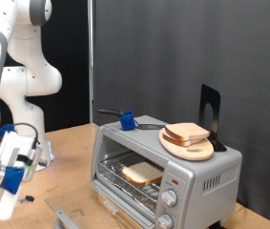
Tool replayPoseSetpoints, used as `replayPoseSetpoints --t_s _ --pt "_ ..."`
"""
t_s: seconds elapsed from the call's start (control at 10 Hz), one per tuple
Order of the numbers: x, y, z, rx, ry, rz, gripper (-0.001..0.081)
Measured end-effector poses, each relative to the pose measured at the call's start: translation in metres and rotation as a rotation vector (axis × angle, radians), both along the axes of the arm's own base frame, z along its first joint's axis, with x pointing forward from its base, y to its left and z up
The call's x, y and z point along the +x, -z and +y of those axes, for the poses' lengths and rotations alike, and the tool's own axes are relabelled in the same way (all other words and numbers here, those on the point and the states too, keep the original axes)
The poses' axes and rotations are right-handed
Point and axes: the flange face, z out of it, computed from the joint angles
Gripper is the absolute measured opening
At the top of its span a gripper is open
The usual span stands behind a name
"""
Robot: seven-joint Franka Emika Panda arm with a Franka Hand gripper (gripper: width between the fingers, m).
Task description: Make a piece of toast with the oven
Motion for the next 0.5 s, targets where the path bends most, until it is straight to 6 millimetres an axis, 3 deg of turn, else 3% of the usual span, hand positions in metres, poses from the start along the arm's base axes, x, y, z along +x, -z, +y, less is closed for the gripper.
replayPoseSetpoints --t_s 0.5 --pt "0.007 0.029 0.018 -0.014 0.013 -0.022 0.0682"
